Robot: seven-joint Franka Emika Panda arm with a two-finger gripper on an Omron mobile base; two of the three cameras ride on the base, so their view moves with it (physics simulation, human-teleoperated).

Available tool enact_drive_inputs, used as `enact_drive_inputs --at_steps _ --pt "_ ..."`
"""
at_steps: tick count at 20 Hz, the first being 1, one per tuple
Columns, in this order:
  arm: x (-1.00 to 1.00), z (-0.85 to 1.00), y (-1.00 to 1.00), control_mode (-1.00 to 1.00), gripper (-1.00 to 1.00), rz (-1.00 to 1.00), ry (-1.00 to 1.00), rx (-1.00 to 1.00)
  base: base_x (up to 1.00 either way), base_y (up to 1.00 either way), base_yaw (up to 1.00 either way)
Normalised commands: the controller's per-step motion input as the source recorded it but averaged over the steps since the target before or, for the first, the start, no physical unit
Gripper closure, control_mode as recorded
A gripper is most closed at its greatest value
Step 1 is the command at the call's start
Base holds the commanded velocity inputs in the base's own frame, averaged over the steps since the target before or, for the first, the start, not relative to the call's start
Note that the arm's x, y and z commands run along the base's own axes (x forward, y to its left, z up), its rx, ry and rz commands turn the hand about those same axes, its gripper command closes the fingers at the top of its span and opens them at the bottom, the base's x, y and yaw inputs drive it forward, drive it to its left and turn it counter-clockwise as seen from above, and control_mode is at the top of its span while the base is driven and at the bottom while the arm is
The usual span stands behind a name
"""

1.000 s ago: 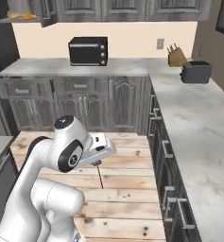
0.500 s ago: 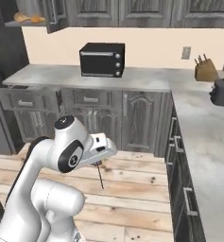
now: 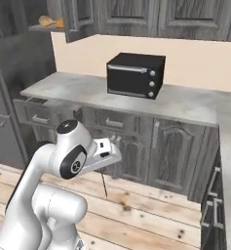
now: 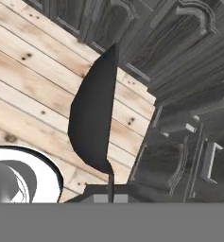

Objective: Organize the utensils by type. Pick up the wooden spoons from the counter and place them in the open cabinet. Then pick up the metallic utensils from the counter and place them in the open drawer.

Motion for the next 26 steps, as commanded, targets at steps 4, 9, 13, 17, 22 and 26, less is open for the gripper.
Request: enact_drive_inputs --at_steps 4,9,13,17,22,26 --pt "0.0 0.0 0.0 1.0 1.0 0.0 0.0 0.0 0.83 0.02 0.58" --pt "0.0 0.0 0.0 1.0 1.0 0.0 0.0 0.0 0.73 0.04 0.71" --pt "0.0 0.0 0.0 1.0 1.0 0.0 0.0 0.0 0.79 -0.03 0.74" --pt "0.0 0.0 0.0 1.0 1.0 0.0 0.0 0.0 0.68 -0.23 0.67" --pt "0.0 0.0 0.0 1.0 1.0 0.0 0.0 0.0 0.62 -0.44 0.47" --pt "0.0 0.0 0.0 1.0 1.0 0.0 0.0 0.0 0.32 -0.58 0.28"
